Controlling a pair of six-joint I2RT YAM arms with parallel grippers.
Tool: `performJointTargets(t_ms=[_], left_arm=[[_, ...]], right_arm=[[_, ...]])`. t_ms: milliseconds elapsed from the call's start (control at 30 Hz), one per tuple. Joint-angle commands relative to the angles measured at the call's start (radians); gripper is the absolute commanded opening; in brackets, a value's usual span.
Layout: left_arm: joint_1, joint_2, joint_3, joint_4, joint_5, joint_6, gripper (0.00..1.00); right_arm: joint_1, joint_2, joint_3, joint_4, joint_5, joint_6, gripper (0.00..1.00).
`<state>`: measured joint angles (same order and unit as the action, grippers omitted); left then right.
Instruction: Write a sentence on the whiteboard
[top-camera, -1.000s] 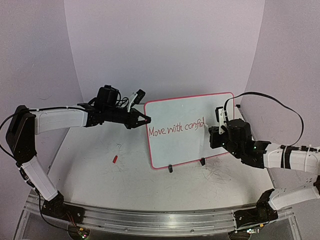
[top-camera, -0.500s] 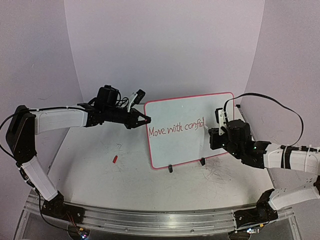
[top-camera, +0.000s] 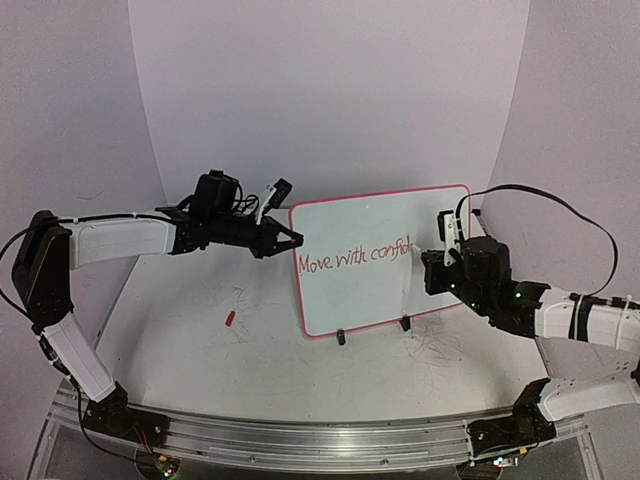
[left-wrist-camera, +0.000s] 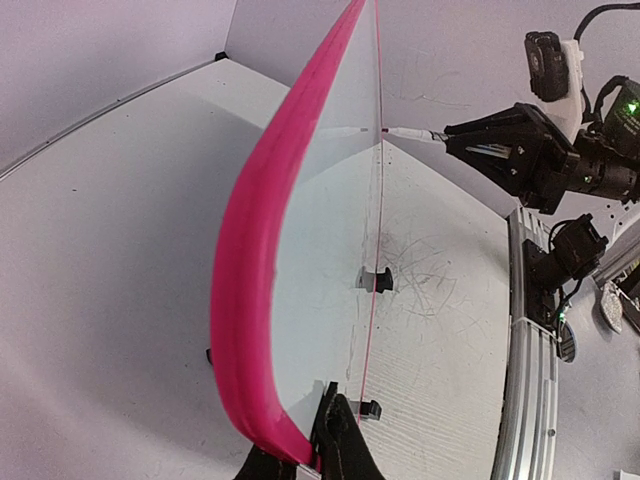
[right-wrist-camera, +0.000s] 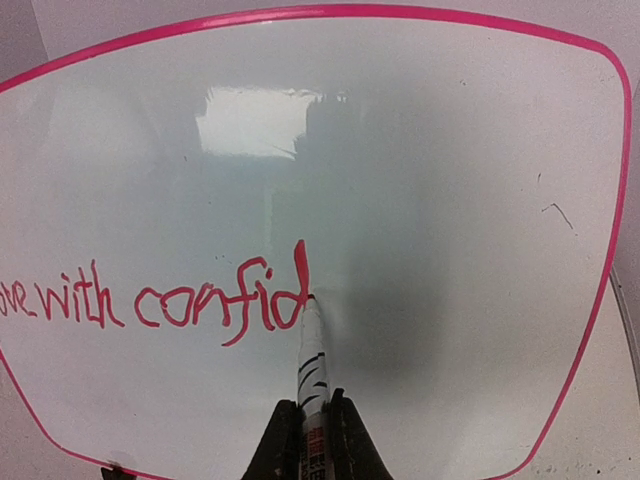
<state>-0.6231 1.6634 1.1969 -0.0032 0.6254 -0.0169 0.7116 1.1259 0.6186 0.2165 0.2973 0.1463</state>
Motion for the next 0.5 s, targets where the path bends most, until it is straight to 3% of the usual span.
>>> performJointTargets(t_ms=[0,467], left_arm=[[0.003,0.005,0.003,-0.072,-0.171,0.131,0.00],[0.001,0.004,0.001,-0.073,-0.171,0.134,0.00]], right_arm=[[-0.006,0.025,0.028,0.026,0.008,-0.010,0.00],[-0.011,0.053,0.031,0.031,0.076,0.010,0.00]])
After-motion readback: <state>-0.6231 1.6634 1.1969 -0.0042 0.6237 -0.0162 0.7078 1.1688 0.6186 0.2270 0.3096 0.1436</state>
